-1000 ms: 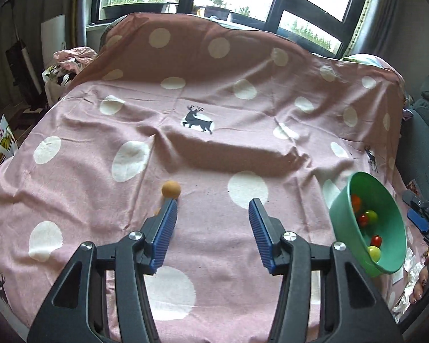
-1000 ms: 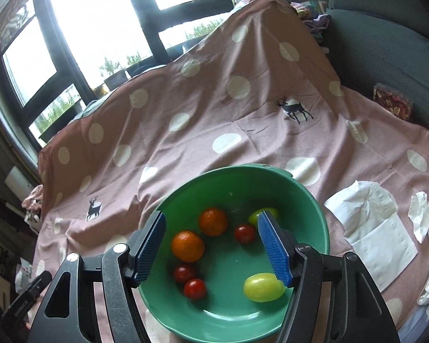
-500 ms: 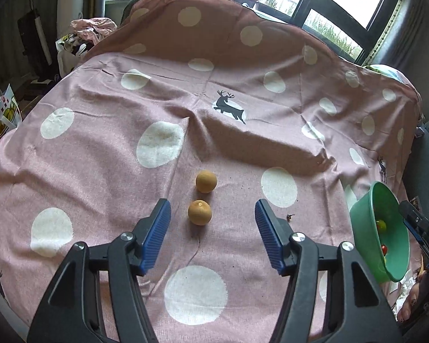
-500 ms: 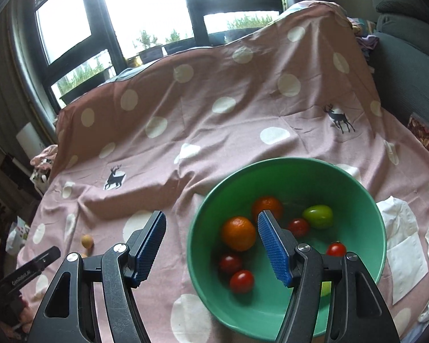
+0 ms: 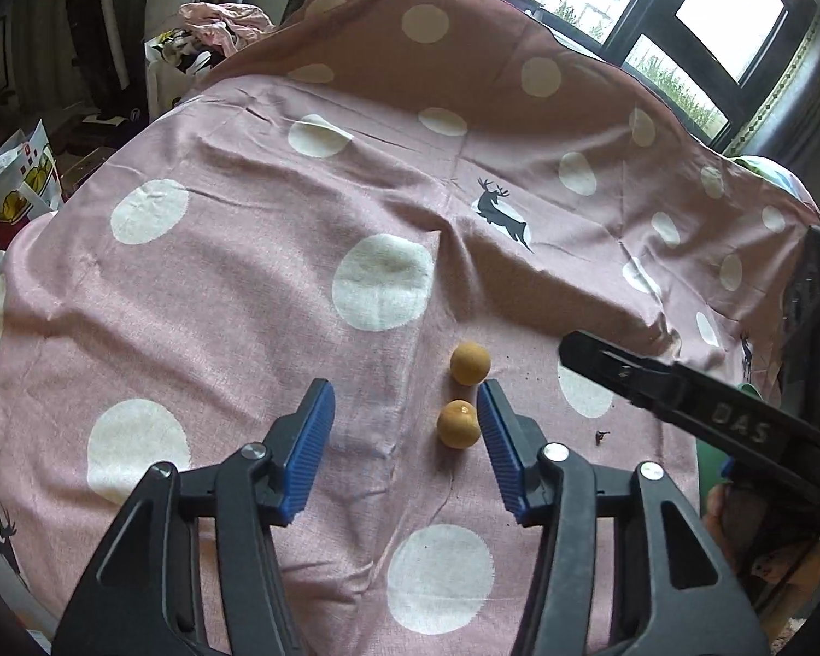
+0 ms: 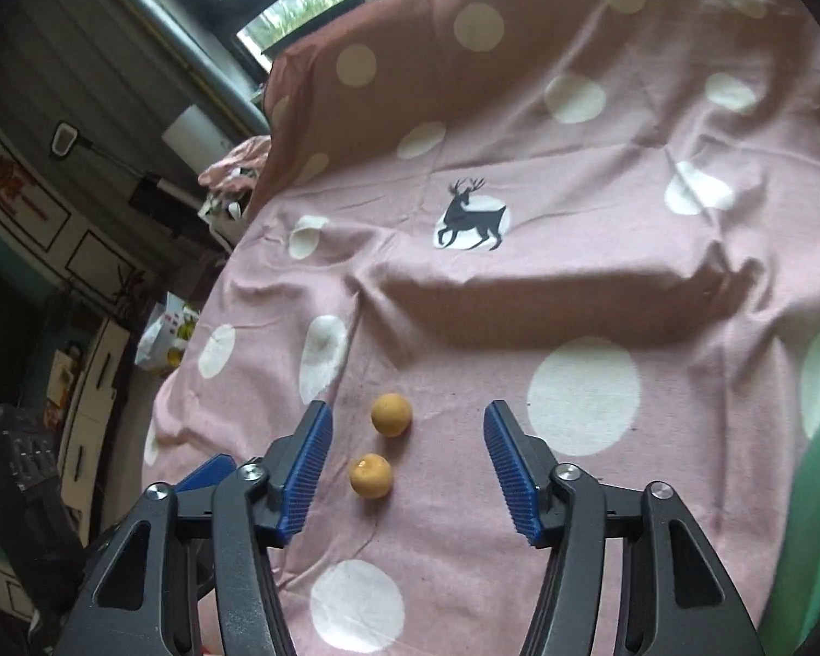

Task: Organize fruits
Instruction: 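Grasp one tan fruit with the right gripper while the left grasps the other, then carry both tan fruits over the green bowl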

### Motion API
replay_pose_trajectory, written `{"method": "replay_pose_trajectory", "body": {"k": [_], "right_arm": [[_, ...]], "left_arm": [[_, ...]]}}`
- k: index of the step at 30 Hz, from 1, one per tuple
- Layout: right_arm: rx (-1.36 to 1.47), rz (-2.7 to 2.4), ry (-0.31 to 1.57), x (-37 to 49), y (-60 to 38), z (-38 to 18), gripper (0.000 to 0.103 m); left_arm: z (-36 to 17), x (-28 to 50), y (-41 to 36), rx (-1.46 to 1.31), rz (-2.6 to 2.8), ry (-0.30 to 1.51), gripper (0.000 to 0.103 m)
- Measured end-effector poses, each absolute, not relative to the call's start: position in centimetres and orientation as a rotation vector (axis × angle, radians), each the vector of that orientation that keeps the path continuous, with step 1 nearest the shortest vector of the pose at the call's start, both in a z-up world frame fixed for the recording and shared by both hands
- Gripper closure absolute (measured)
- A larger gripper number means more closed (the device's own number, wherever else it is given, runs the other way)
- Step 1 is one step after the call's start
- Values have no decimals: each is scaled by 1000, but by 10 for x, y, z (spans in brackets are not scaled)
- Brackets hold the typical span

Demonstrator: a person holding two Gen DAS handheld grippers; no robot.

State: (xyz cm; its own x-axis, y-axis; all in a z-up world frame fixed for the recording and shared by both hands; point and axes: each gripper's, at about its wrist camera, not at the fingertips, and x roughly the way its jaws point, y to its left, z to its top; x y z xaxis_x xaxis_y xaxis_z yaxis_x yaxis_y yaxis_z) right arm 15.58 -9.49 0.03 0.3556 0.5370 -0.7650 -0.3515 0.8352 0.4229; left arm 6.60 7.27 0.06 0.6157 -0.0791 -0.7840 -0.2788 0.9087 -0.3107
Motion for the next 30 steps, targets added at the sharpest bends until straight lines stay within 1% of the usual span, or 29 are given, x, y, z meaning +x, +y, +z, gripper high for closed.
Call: {"method": "replay_pose_trajectory", "body": {"k": [3,10,11,12,16,21,25,30], "right_arm": [[181,594,1132,167,-73,-23,63],[163,588,1159,178,-50,-43,64],[153,591,1154,177,-50,-43,68],[146,588,1153,176,-50,-43,75],[190,544,1132,175,-71,-38,75],[260,465,1070,163,-123,-12,75],[268,404,1002,140,-158,10,75],[301,370,953,104,-190,21,75]], "left_arm": [[0,65,82,-441,146,905,56],[-4,70,78,-434,116,933,56],[-4,71,77,-432,107,936,56],[-4,72,74,-432,96,940,56],[-3,75,59,-393,47,935,57],[-11,85,39,-348,4,963,57],[-23,97,23,-302,-43,1009,60],[-34,107,15,-258,-28,1045,62]]}}
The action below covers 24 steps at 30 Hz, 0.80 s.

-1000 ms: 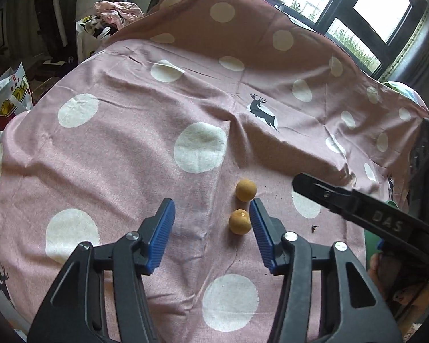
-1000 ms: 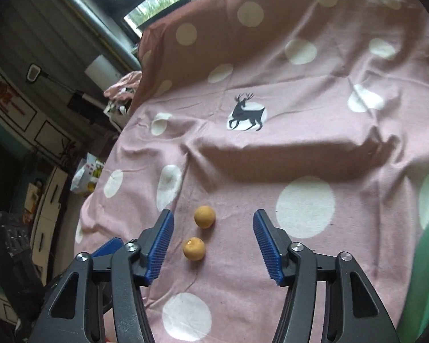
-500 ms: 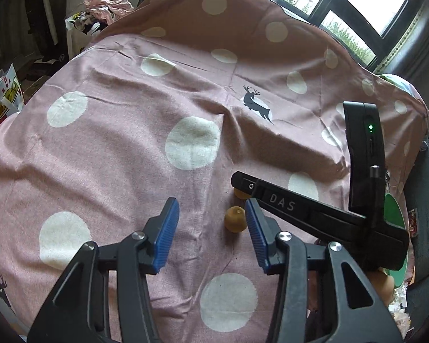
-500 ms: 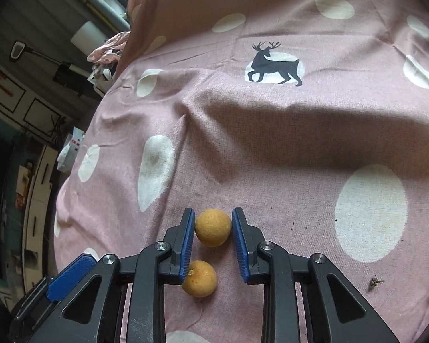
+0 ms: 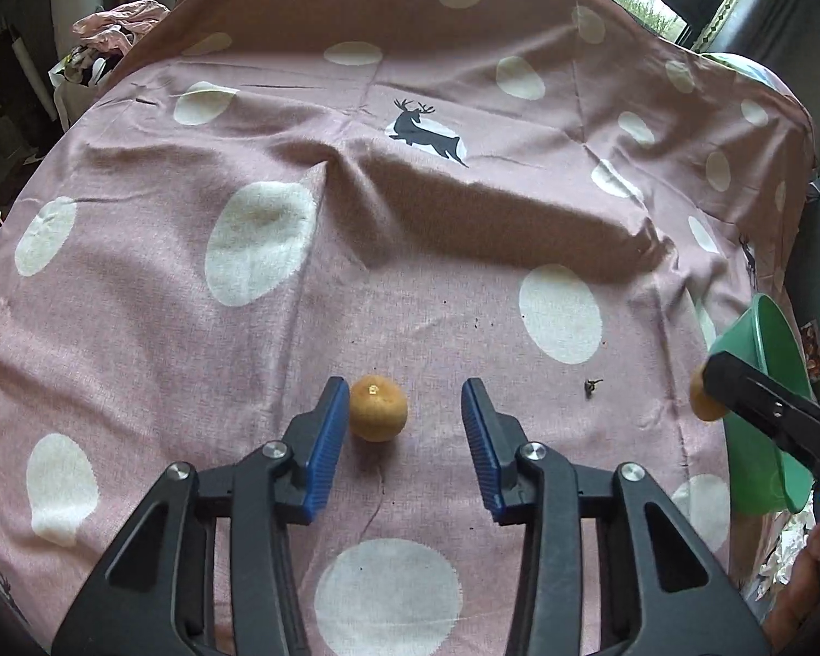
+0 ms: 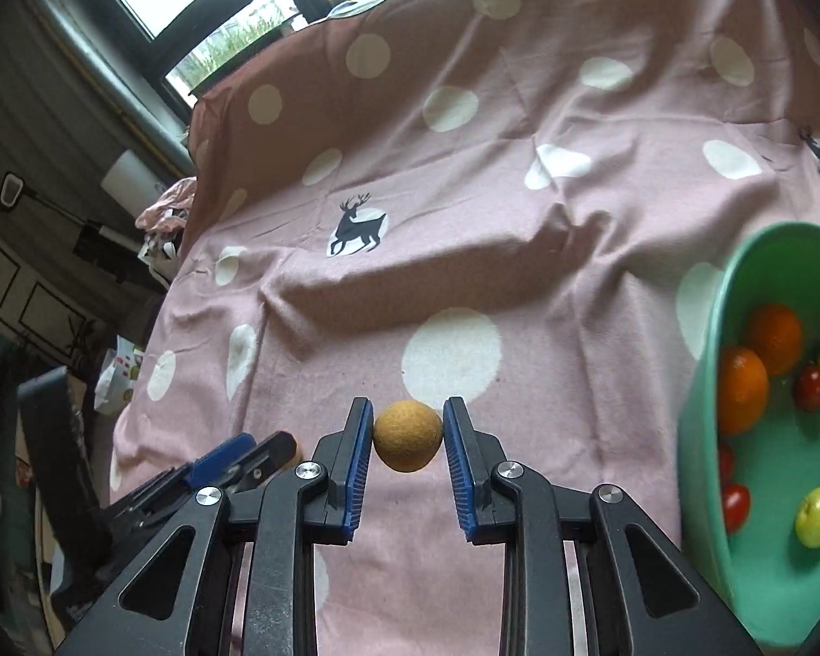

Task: Organize fruits
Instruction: 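Carry both tan fruits over the green bowl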

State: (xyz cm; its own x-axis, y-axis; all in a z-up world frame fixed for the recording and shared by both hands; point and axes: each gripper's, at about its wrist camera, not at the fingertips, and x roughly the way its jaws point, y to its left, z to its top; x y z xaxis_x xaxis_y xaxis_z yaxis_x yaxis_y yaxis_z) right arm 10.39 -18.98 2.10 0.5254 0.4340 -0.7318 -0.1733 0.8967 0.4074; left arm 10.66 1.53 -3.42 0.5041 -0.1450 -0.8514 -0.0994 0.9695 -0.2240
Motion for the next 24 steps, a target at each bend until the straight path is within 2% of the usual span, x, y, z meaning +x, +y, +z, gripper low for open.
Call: {"method": "replay_pose_trajectory", "body": {"k": [7,14,24], "right_arm": [[317,332,894,93,-205,28,75],[334,323,884,89,-214,27,75],[367,259,843,70,-243,30,75]], "left_arm": [[-50,113,17,-232,22,1094,64],[-54,116,12,-187,50,1080,77],[-37,100,5,-168,49,1027,77]]}}
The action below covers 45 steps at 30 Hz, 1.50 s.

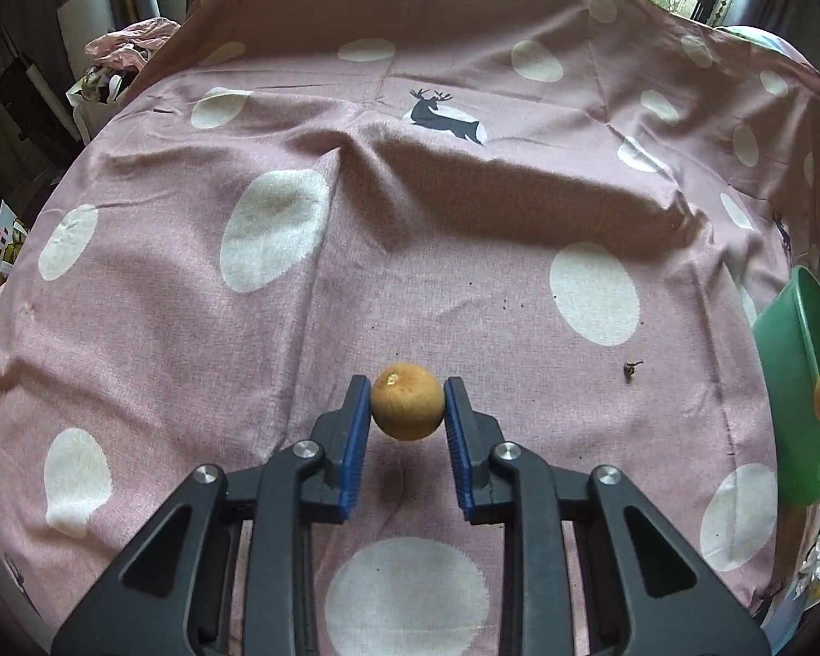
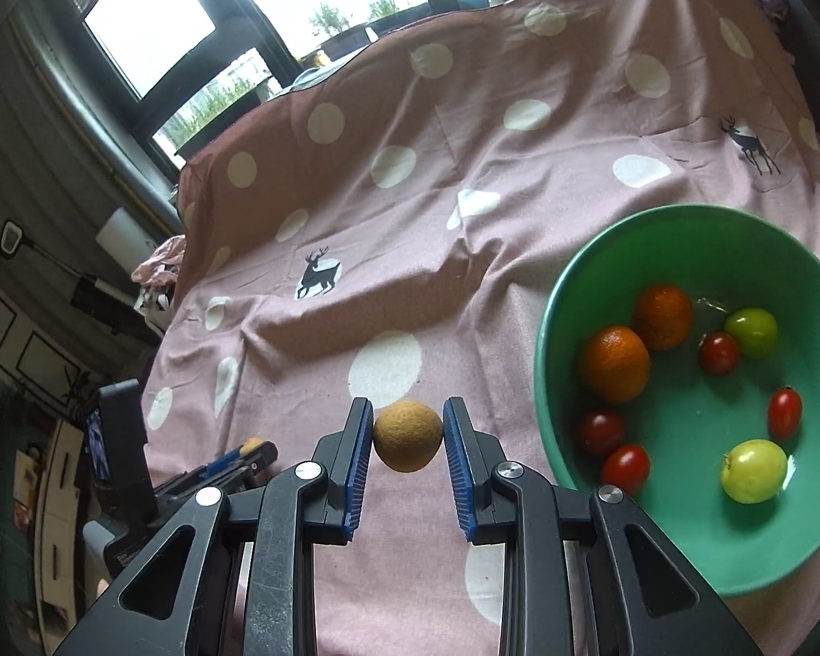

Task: Organize fruits
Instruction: 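Carry both tan fruits over the green bowl, then open both grippers to drop the tan fruits into the bowl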

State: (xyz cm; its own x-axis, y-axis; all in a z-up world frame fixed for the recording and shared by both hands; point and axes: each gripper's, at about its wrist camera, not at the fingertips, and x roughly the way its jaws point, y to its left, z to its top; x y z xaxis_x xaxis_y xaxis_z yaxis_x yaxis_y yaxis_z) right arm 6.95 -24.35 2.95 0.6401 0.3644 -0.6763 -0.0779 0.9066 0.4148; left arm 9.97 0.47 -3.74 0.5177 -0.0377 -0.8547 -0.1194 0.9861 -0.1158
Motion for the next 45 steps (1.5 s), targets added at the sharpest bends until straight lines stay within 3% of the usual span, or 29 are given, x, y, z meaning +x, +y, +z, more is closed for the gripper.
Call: {"method": "replay_pose_trajectory", "body": {"k": [9,19,30,45], "right_arm": [[455,183,748,55,-292,48,75],[502,72,699,47,-353,47,75],[615,-24,697,43,-413,29,75],[581,-72,760,52,-414,17,75]], "left_arm": [[17,62,-24,-210,-91,837,77],[65,49,-121,-200,-271,714,77],[59,68,-223,-111,-420,730,77],[21,80,-259,-44,-458,832,76]]}}
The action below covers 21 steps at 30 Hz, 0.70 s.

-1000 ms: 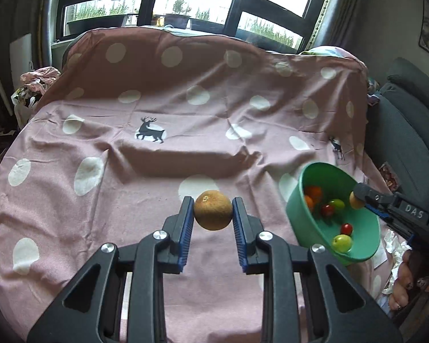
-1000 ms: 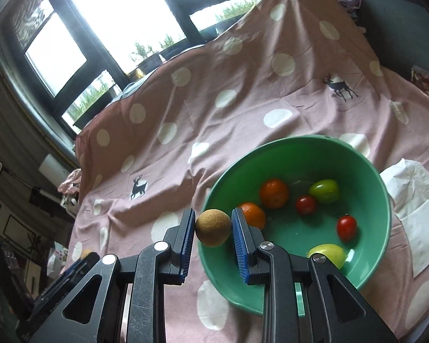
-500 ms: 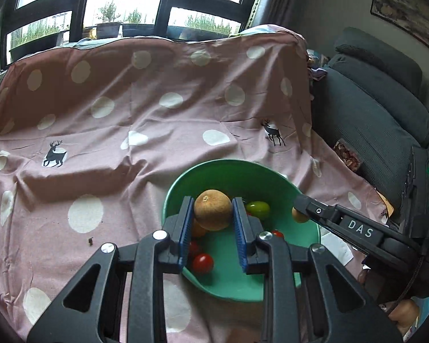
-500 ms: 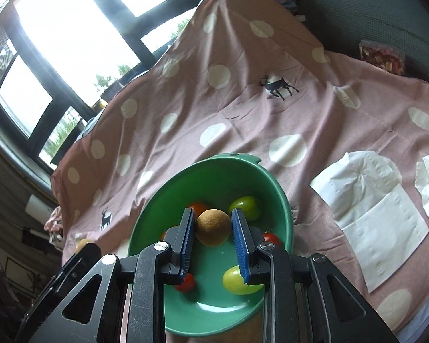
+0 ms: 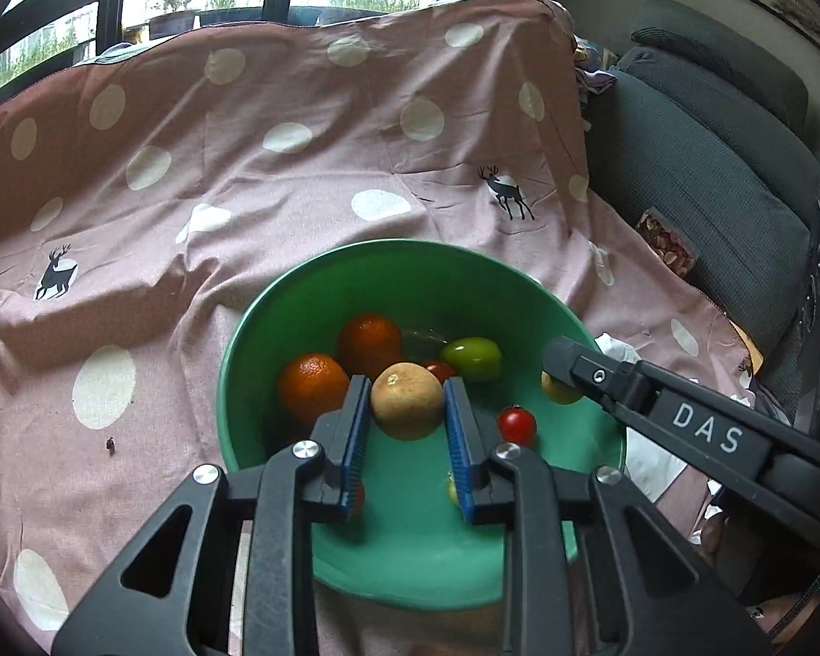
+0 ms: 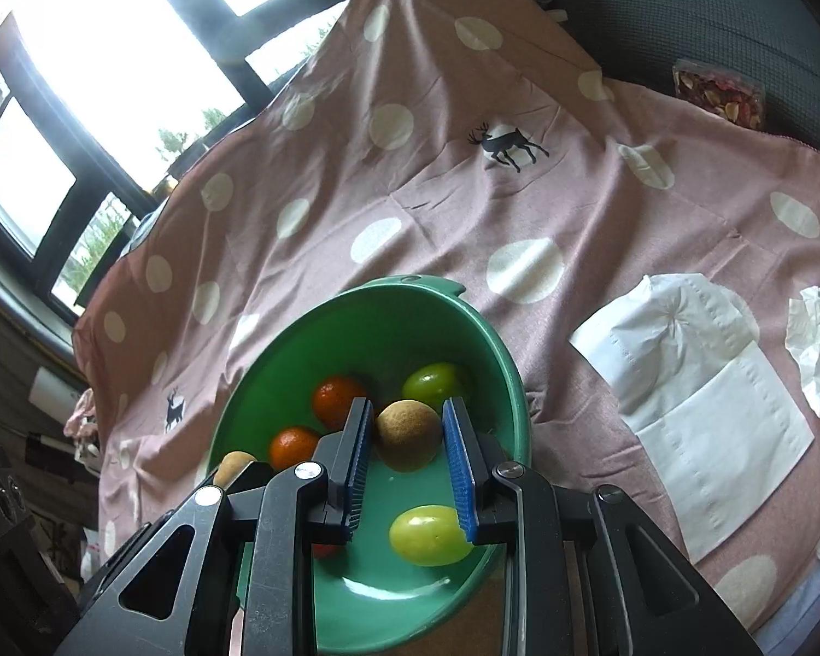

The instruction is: Organize fruits

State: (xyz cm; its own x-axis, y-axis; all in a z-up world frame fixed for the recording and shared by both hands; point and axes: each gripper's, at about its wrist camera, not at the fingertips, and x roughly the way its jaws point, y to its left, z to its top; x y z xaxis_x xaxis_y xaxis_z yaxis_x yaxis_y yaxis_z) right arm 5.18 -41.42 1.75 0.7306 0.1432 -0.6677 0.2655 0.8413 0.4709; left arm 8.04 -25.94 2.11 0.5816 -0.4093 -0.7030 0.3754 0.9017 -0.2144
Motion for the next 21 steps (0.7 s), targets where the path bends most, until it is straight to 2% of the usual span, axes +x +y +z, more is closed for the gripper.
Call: {"method": "replay_pose_trajectory", "body": {"k": [8,10,12,13,15,18,21], "right_arm": [[580,-81,775,54,-414,16,74],[577,-90,765,53,-414,17,74],[586,-91,756,52,-416,18,72],[588,-95,755,51,-417,18,70],[585,-106,753,51,-417,19,58],[570,-115,738,49,-416,22,50],[563,-119,702,45,-416,27,41]], "left_arm": [[13,83,-263,-44,-460,865,76],[15,83,-262,-42,-459,855,72],[19,82,-260,-48,-457,842,59],[20,81,-259,-53,-456,836,57],[23,80,-256,-60,-451,828,52],[28,78,-250,-67,-428,817,44],[33,77,-244,-58,-391,816,41]]}}
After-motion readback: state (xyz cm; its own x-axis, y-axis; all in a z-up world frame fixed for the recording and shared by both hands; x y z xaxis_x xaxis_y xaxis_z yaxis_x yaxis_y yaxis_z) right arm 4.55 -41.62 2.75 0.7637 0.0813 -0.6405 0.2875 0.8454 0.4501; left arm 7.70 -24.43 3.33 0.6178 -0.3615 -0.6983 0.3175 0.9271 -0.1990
